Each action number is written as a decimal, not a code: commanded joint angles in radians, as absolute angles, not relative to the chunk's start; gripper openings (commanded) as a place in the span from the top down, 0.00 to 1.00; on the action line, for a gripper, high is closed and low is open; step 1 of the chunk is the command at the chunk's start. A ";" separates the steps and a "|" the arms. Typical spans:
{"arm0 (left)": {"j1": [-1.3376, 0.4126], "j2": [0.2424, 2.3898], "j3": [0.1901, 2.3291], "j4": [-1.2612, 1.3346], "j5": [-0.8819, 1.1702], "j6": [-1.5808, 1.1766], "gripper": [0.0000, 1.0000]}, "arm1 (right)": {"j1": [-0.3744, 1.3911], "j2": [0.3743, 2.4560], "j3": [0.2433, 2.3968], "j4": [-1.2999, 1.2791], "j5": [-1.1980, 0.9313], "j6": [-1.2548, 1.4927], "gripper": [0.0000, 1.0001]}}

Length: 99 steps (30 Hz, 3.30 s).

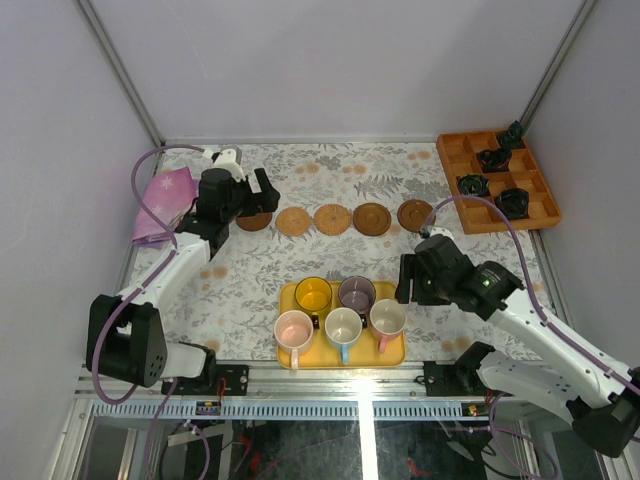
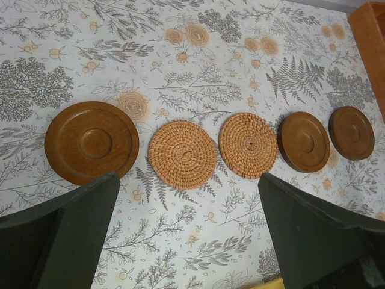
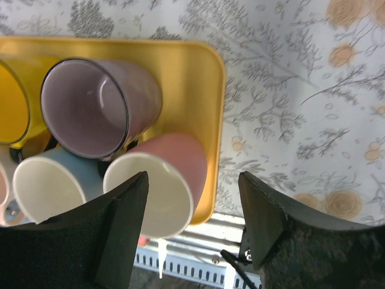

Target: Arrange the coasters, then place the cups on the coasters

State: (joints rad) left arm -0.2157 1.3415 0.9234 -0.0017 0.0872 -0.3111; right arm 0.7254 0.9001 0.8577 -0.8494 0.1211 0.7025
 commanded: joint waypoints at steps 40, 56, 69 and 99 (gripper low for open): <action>-0.213 1.283 0.892 -0.011 0.121 -0.288 0.00 | 1.222 1.102 0.744 -0.940 0.306 1.169 0.03; -0.213 1.271 0.880 -0.008 0.098 -0.293 0.00 | 1.229 1.004 0.689 -0.835 0.296 1.140 0.33; -0.211 1.288 0.893 -0.010 0.093 -0.287 0.00 | 1.239 1.080 0.707 -0.814 0.353 1.162 0.47; -0.212 1.319 0.902 0.000 0.089 -0.289 0.00 | 1.256 1.092 0.960 -1.129 0.754 1.235 1.00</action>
State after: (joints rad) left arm -0.2157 1.3025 0.8879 -0.0166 0.1043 -0.2981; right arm 1.2491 1.1316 0.8936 -1.0405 0.5583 1.1889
